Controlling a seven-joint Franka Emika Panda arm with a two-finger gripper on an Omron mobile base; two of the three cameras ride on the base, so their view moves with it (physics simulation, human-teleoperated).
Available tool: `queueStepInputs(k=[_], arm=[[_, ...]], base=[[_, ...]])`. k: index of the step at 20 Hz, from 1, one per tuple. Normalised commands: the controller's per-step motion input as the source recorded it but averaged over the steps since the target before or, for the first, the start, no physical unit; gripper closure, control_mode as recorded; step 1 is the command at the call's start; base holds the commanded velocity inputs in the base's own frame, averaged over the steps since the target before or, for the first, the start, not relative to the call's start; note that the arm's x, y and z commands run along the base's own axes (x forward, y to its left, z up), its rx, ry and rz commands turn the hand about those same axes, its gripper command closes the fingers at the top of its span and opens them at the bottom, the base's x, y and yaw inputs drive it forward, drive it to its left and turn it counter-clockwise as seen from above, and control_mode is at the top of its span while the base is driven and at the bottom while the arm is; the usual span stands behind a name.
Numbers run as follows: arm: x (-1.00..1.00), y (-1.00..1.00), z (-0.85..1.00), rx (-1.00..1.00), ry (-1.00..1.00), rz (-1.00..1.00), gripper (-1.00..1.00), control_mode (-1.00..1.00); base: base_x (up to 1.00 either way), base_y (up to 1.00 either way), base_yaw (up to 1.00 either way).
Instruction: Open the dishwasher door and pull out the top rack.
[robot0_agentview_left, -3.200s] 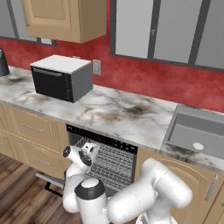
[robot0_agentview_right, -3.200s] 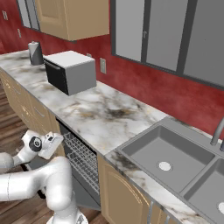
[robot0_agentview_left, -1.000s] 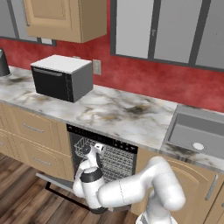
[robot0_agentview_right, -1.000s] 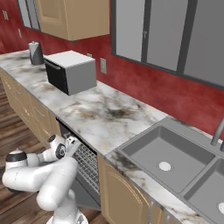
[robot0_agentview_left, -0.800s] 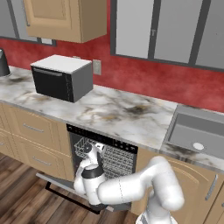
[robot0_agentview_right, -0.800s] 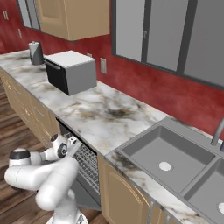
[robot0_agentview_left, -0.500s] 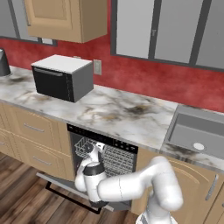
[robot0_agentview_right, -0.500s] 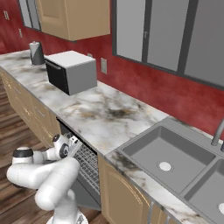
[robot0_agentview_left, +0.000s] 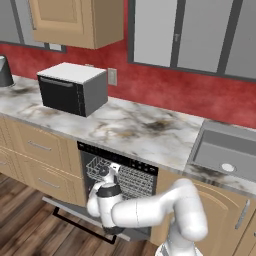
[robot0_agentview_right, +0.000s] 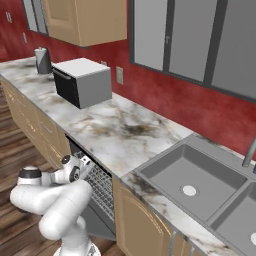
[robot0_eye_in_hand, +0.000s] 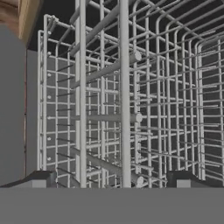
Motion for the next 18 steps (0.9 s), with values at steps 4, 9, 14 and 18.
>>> queueStepInputs(k=[4,9,14,18], arm=[[0.0,0.23,-1.0,-0.04,0.19,0.0,-1.0,-1.0],[0.0,0.4,-1.0,-0.11,0.17,0.0,-1.0,-1.0],[-0.56,0.92,-1.0,-0.15,0.12,0.0,-1.0,-1.0],[-0.99,1.0,-1.0,-0.18,0.04,0.0,-1.0,-1.0]], base=[[0.0,0.0,0.0],[0.0,0.0,0.0],[0.0,0.0,0.0],[0.0,0.0,0.0]])
